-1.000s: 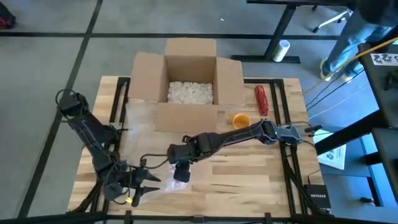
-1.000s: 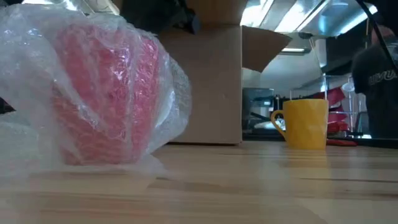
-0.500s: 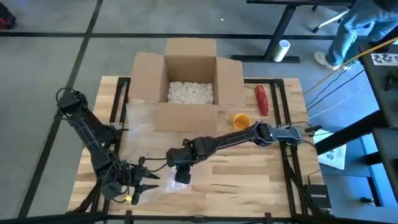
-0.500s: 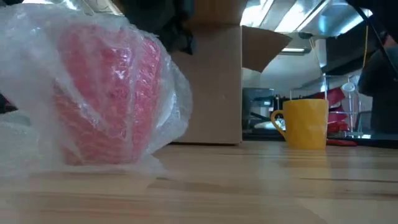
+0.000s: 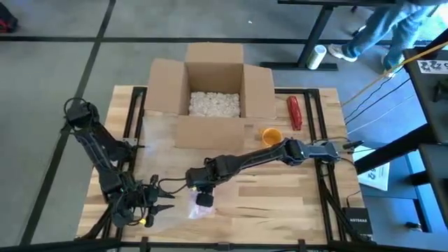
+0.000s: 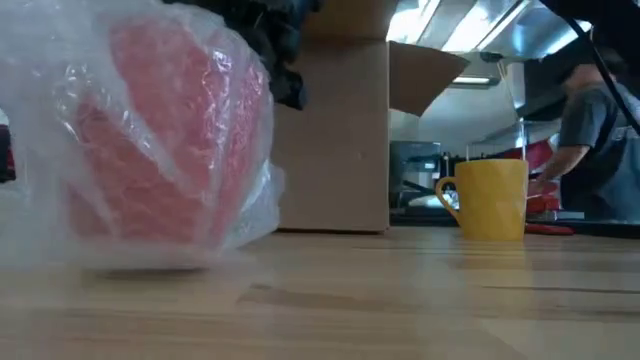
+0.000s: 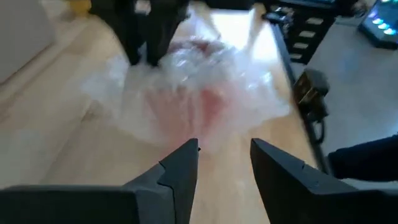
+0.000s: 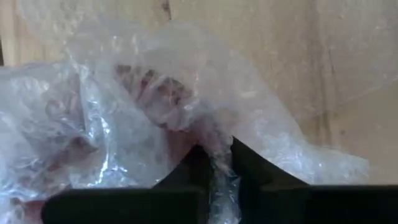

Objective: Wrap mug
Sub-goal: Put the wrapped red mug into the cardboard box, then adjust the bubble wrap, then put the yellow mug on the bubble wrap

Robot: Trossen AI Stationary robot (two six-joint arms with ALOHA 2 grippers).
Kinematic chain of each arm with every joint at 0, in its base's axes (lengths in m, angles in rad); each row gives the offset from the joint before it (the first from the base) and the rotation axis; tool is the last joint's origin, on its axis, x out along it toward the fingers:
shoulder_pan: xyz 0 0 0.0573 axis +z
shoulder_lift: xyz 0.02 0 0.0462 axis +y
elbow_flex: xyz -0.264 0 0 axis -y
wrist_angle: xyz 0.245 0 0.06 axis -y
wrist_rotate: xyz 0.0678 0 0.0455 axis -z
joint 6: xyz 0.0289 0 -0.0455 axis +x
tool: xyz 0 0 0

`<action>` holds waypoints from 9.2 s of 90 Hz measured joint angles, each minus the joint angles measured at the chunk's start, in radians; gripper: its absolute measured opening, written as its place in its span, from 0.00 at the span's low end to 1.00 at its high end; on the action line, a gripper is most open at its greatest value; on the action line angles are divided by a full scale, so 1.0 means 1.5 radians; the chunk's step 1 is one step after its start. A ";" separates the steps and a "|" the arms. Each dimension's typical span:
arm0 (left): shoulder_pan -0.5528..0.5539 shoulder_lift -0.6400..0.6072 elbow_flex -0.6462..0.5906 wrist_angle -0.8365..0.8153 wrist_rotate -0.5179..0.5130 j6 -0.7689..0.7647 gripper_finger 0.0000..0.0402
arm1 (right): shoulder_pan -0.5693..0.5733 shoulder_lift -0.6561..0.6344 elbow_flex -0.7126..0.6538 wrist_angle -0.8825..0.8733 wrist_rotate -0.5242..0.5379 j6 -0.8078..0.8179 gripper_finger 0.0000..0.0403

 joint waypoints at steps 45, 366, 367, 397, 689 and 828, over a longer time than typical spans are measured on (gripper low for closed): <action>-0.004 -0.001 -0.066 -0.006 -0.001 -0.107 0.33 | 0.030 -0.074 -0.002 -0.010 0.012 0.052 0.01; 0.542 -0.124 -0.238 0.418 0.509 0.309 0.33 | -0.475 -0.132 -0.001 0.127 -0.077 -0.191 0.32; 0.542 -0.124 -0.238 0.417 0.509 0.309 0.33 | -0.475 -0.132 -0.001 0.127 -0.078 -0.191 0.33; 0.542 -0.124 -0.238 0.417 0.509 0.347 0.33 | -0.474 -0.211 0.000 0.120 -0.039 -0.181 0.41; 0.501 0.372 0.489 0.182 0.454 0.501 0.00 | 0.374 -1.069 -1.057 0.000 0.503 0.558 0.00; 0.427 -0.029 -0.139 0.570 0.282 0.417 0.00 | -0.220 -0.851 -1.055 0.236 0.128 -0.055 0.30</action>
